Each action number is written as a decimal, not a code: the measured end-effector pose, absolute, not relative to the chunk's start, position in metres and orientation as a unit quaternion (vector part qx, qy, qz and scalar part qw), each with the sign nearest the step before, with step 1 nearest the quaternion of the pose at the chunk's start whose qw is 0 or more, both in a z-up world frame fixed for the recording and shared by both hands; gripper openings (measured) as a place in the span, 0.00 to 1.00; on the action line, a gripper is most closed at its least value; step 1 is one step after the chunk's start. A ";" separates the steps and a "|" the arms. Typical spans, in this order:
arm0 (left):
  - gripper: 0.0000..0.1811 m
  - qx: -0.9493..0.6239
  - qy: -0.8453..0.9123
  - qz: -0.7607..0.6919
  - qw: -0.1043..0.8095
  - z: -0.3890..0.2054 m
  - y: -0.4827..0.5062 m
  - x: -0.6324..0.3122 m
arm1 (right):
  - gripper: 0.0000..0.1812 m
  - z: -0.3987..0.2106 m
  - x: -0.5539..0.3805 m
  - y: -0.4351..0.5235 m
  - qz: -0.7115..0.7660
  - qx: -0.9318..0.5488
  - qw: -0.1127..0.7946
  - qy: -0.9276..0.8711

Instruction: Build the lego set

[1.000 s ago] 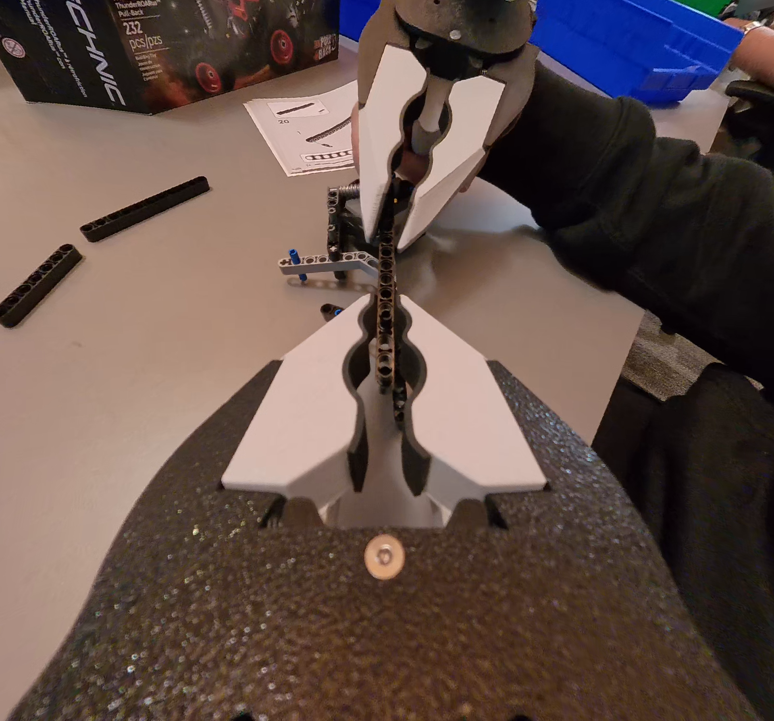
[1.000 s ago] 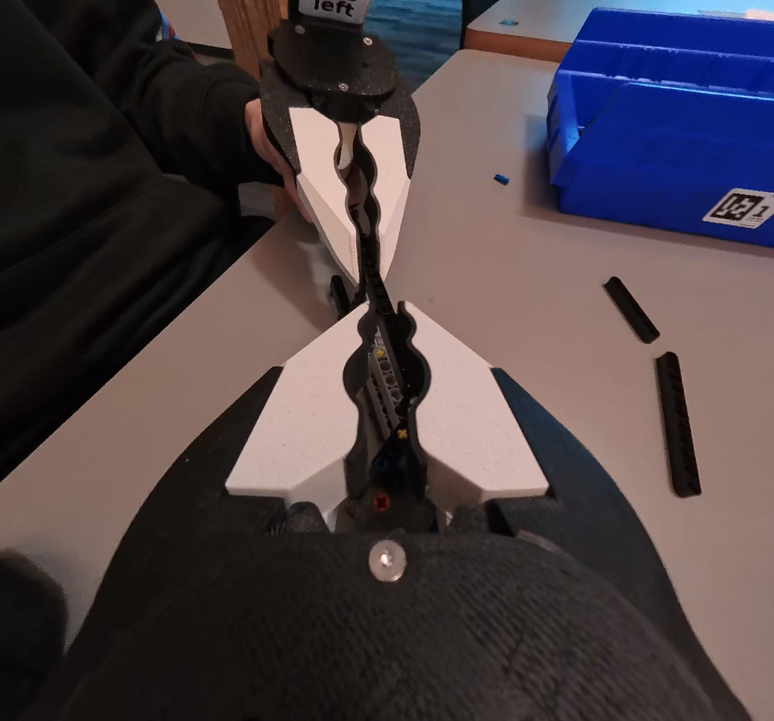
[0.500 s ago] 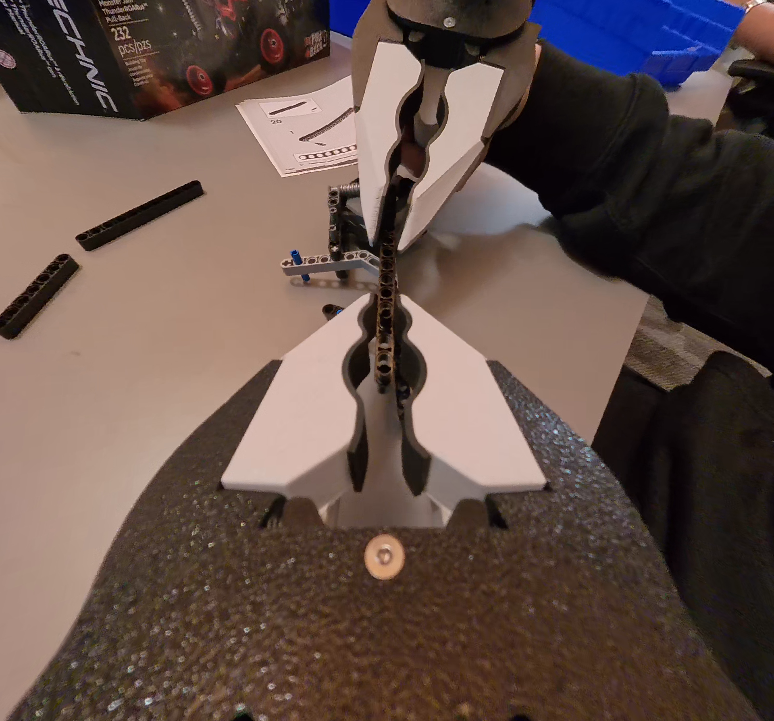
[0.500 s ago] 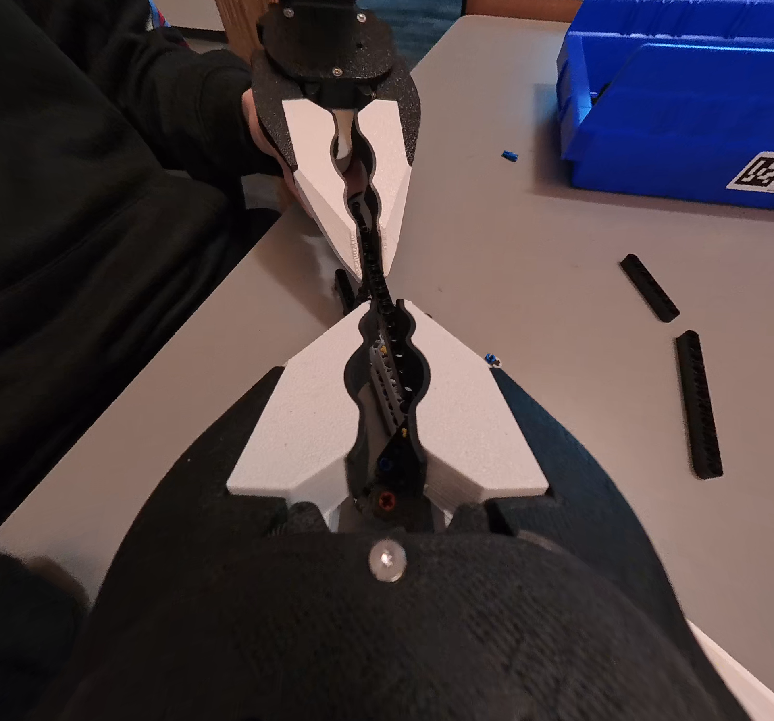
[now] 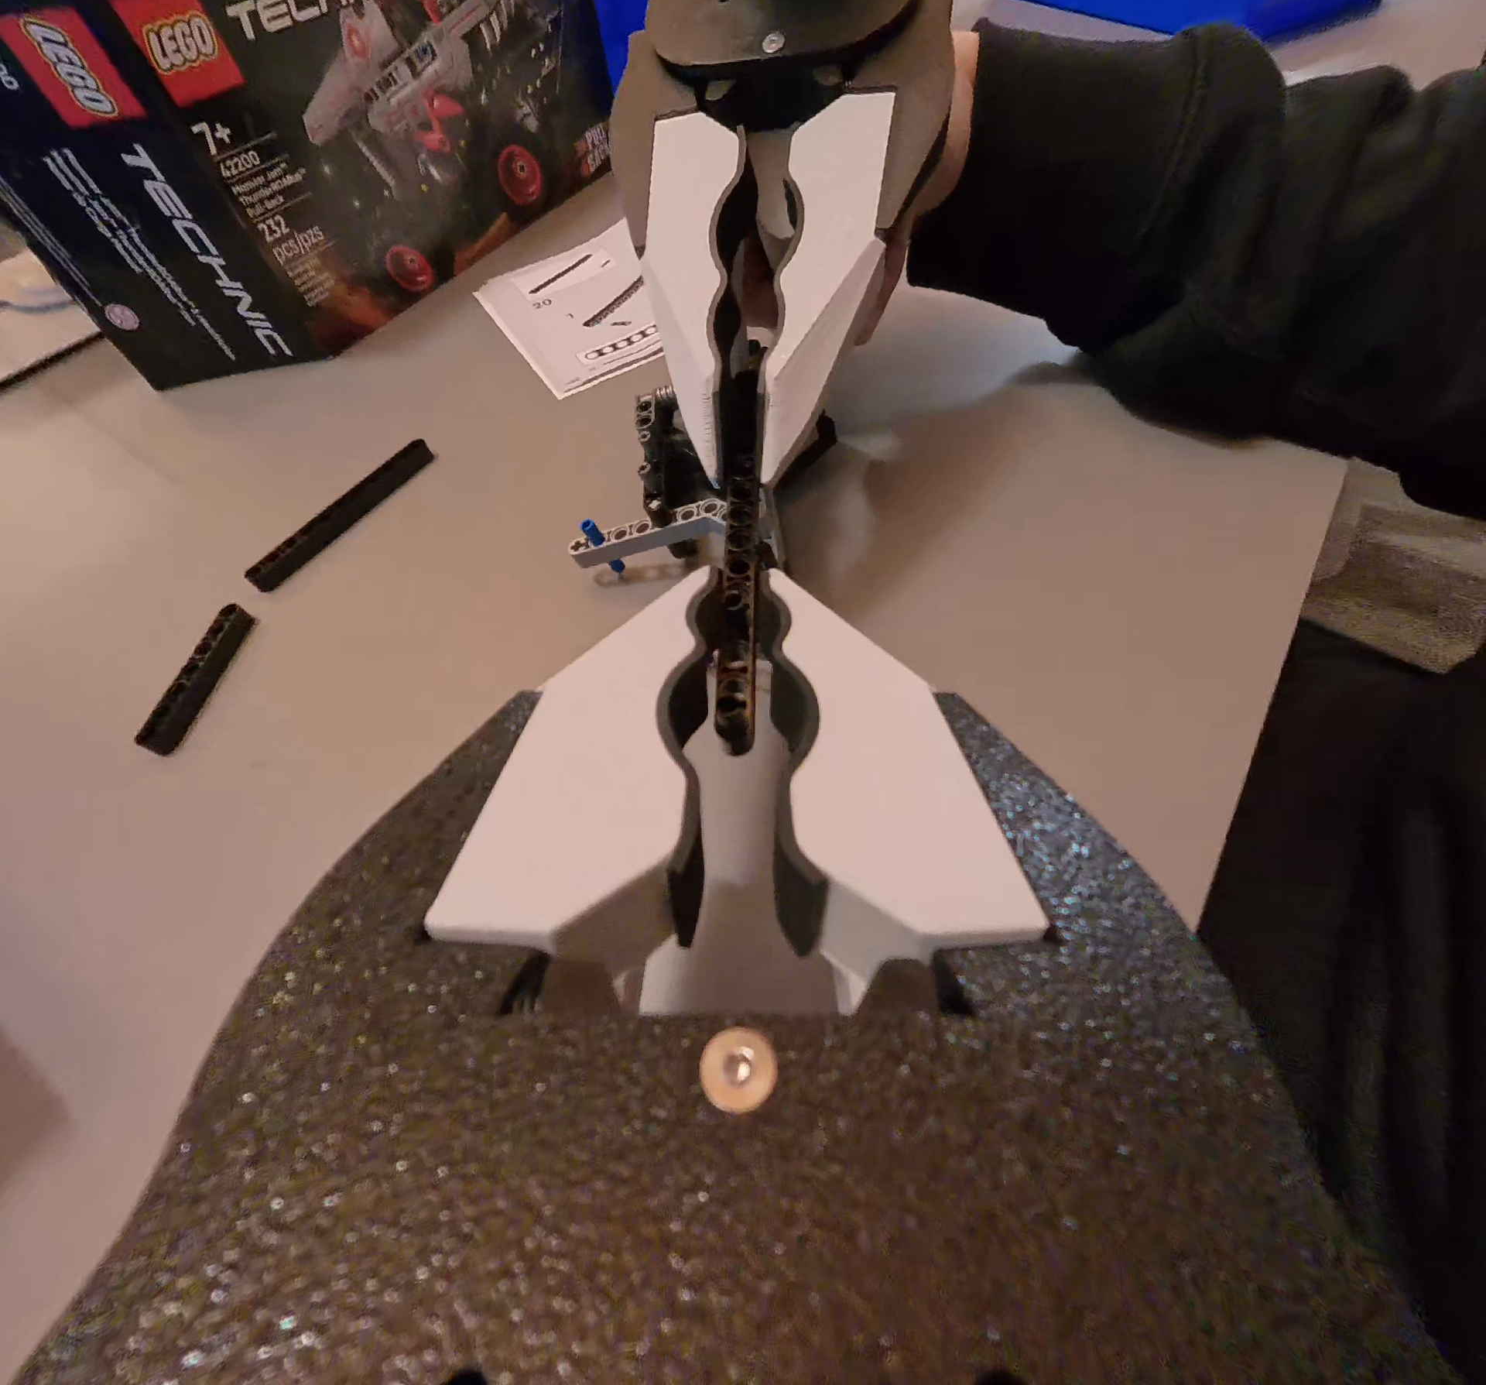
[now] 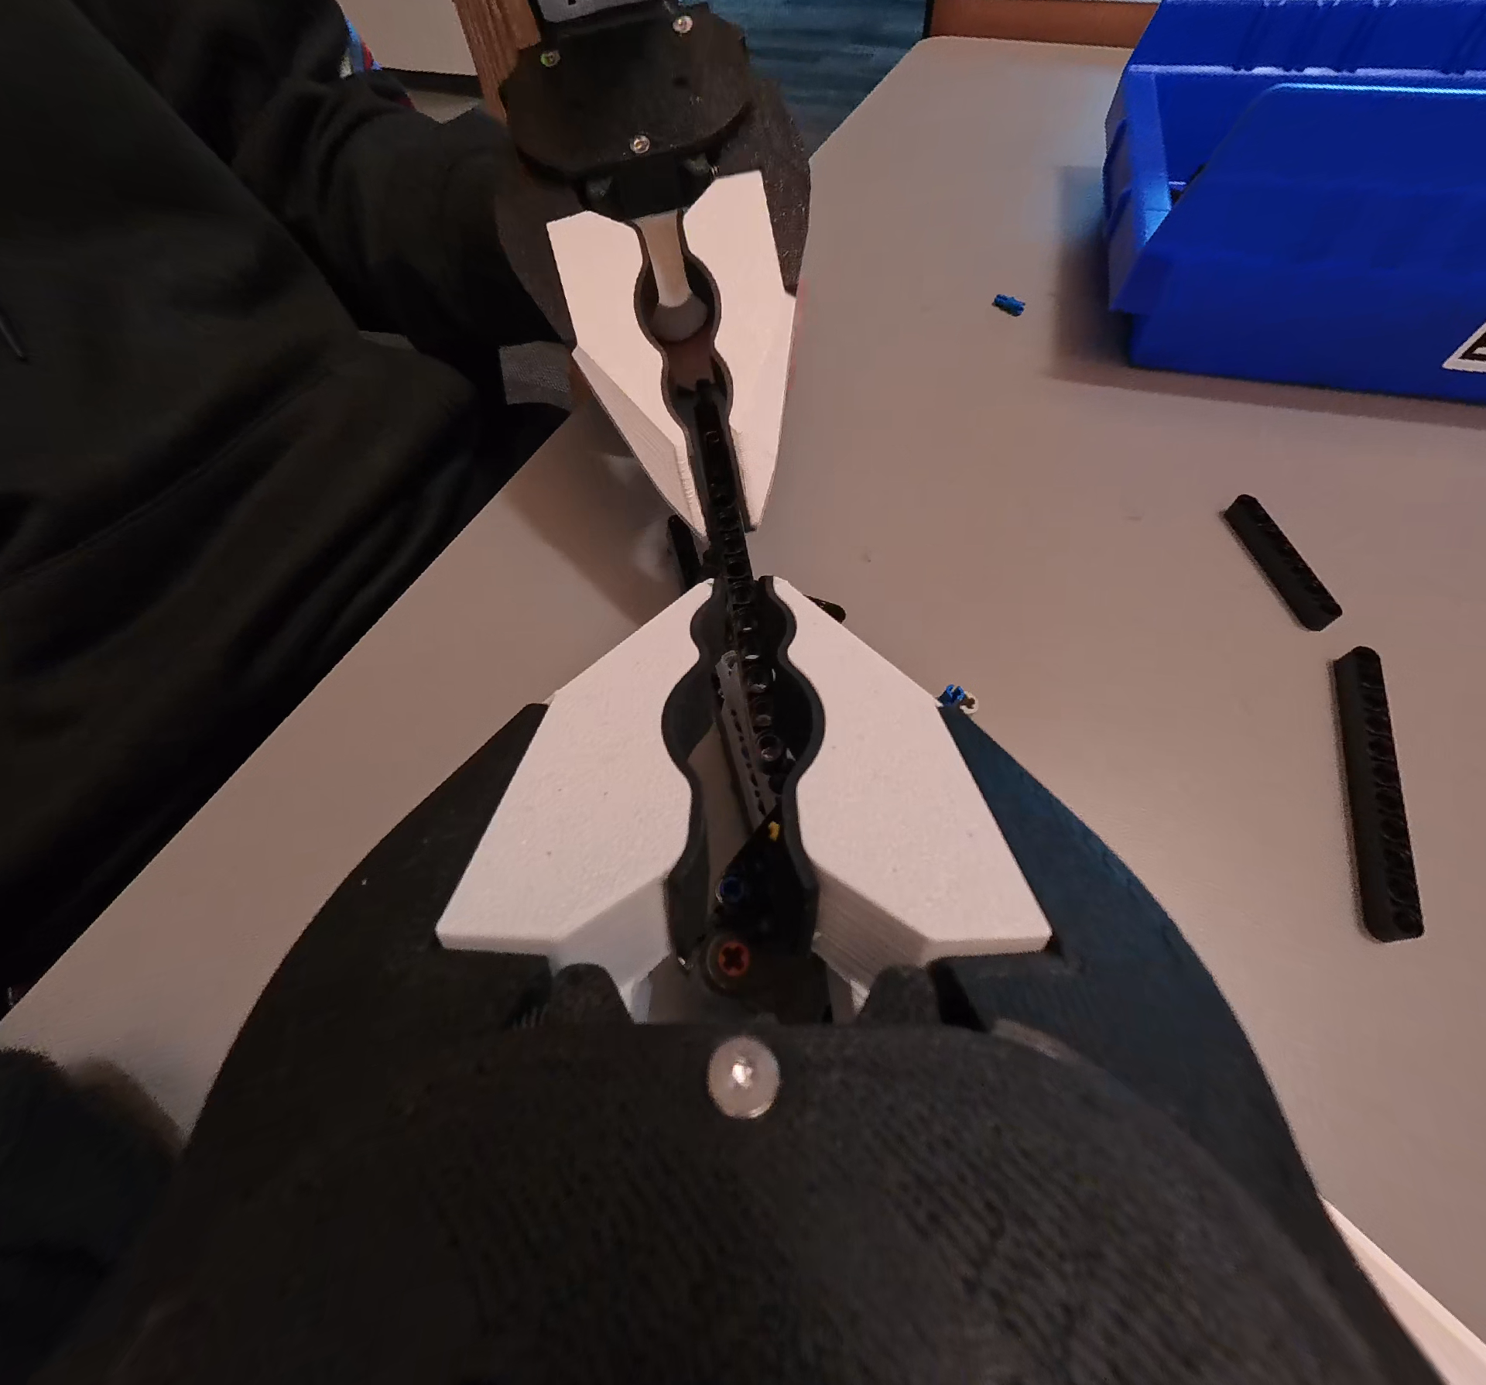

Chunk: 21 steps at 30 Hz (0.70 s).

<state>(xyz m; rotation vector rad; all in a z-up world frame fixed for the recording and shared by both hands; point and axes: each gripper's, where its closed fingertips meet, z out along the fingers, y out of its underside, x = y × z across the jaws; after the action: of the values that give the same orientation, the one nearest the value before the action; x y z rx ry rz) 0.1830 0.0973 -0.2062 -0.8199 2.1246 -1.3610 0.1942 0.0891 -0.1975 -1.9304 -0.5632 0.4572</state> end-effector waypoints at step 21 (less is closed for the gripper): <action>0.03 -0.343 0.753 -0.528 0.192 -0.201 0.100 0.176 | 0.03 -0.197 0.193 0.087 0.175 -0.801 0.518 -0.246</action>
<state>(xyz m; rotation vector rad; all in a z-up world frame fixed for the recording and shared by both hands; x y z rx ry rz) 0.1756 0.1000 -0.2013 -0.9626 2.1140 -1.4811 0.1930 0.0871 -0.1972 -1.9214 -0.5899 0.4194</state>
